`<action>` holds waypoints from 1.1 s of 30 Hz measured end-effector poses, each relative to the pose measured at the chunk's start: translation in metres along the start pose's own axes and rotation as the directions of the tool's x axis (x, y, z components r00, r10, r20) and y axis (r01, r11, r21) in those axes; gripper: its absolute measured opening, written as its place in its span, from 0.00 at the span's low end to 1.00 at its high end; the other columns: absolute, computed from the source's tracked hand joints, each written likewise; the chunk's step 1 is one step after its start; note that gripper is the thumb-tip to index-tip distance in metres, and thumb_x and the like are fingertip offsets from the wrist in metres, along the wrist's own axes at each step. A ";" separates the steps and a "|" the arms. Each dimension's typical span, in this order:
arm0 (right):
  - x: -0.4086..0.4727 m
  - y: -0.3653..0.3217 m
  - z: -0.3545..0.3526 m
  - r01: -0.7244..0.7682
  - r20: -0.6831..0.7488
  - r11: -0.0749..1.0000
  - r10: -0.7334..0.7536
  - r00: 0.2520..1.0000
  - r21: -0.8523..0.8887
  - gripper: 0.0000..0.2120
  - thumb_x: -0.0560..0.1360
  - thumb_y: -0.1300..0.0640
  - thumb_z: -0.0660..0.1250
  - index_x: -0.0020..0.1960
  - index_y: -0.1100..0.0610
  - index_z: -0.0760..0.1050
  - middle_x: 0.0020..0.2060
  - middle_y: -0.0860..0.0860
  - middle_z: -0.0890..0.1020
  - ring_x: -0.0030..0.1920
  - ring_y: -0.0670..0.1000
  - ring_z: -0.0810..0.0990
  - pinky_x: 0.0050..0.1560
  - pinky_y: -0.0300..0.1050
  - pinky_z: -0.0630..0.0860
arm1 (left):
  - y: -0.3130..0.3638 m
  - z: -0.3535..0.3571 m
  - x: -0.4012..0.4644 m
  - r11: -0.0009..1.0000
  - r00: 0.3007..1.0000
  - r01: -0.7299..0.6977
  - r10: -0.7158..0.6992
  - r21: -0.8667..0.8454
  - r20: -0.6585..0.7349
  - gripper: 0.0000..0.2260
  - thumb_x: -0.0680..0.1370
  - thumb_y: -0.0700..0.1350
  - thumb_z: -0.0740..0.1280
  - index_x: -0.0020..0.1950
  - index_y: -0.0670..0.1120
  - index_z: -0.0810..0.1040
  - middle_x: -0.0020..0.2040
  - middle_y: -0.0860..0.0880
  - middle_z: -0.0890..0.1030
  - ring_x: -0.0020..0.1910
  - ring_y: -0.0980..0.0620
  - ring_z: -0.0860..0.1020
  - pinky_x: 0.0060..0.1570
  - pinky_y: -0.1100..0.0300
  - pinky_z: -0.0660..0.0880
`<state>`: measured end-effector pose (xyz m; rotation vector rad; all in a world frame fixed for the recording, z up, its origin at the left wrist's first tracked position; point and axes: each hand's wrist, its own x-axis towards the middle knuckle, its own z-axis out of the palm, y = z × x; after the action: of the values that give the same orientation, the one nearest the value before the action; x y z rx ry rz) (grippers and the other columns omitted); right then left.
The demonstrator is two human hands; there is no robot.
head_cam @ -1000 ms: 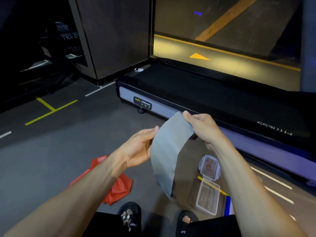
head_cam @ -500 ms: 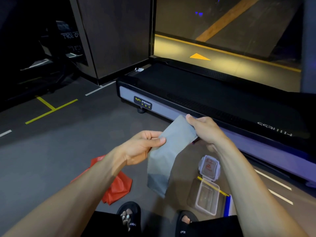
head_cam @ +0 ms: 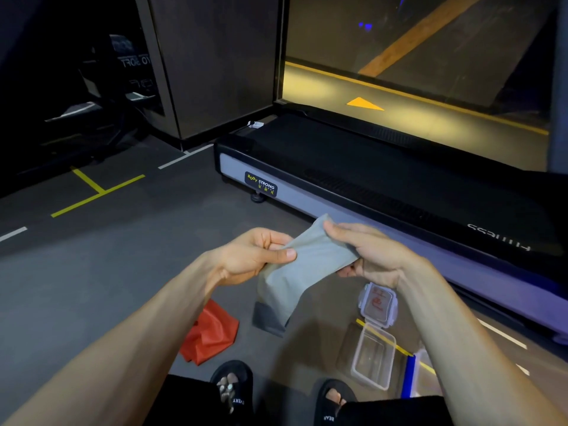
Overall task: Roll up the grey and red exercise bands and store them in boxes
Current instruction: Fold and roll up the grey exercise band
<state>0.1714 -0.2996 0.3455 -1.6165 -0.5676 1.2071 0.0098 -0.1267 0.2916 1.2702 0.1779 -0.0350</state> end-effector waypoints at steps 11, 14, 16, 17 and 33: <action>-0.003 0.010 0.001 0.011 0.007 0.999 -0.011 1.000 0.047 0.22 0.75 0.43 0.67 0.57 0.60 0.83 0.54 0.59 0.86 0.52 0.55 0.83 0.55 0.55 0.80 | 0.000 -0.004 0.003 1.000 1.000 0.008 -0.008 0.020 0.016 0.05 0.78 0.37 0.68 0.52 0.40 0.83 0.45 0.45 0.86 0.41 0.51 0.85 0.43 0.60 0.81; -0.004 0.010 0.007 0.038 -0.024 0.993 -0.036 0.999 0.108 0.21 0.78 0.48 0.66 0.60 0.63 0.81 0.59 0.66 0.82 0.56 0.61 0.81 0.56 0.60 0.78 | 0.001 -0.002 0.003 1.000 1.000 0.009 -0.009 0.029 0.000 0.03 0.79 0.36 0.68 0.50 0.40 0.82 0.42 0.47 0.86 0.39 0.53 0.84 0.40 0.62 0.80; -0.003 0.009 0.012 0.048 -0.038 0.988 -0.043 0.998 0.149 0.16 0.82 0.53 0.62 0.60 0.63 0.81 0.58 0.64 0.84 0.53 0.60 0.83 0.51 0.57 0.79 | 0.001 -0.002 0.003 0.999 1.000 0.004 -0.004 0.048 -0.010 0.05 0.80 0.35 0.66 0.49 0.40 0.81 0.39 0.49 0.85 0.37 0.54 0.83 0.39 0.63 0.79; -0.003 0.009 0.014 0.049 -0.049 0.983 -0.041 0.998 0.175 0.14 0.84 0.54 0.61 0.59 0.62 0.80 0.55 0.62 0.85 0.51 0.58 0.84 0.48 0.56 0.80 | 0.001 -0.001 0.003 0.998 1.000 0.001 0.000 0.060 -0.017 0.05 0.81 0.34 0.64 0.49 0.39 0.80 0.37 0.50 0.84 0.36 0.55 0.83 0.38 0.63 0.79; 0.007 0.013 0.030 0.136 -0.136 0.991 -0.133 0.982 0.014 0.13 0.82 0.48 0.66 0.53 0.59 0.77 0.40 0.56 0.81 0.36 0.51 0.80 0.34 0.40 0.72 | -0.003 0.001 0.012 0.998 0.994 -0.041 0.046 0.054 -0.096 0.05 0.80 0.33 0.66 0.53 0.41 0.74 0.36 0.48 0.85 0.34 0.54 0.83 0.37 0.62 0.80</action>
<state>0.1444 -0.2857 0.3309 -1.5994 -0.5651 0.9941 0.0214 -0.1277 0.2872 1.3280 0.2340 0.0603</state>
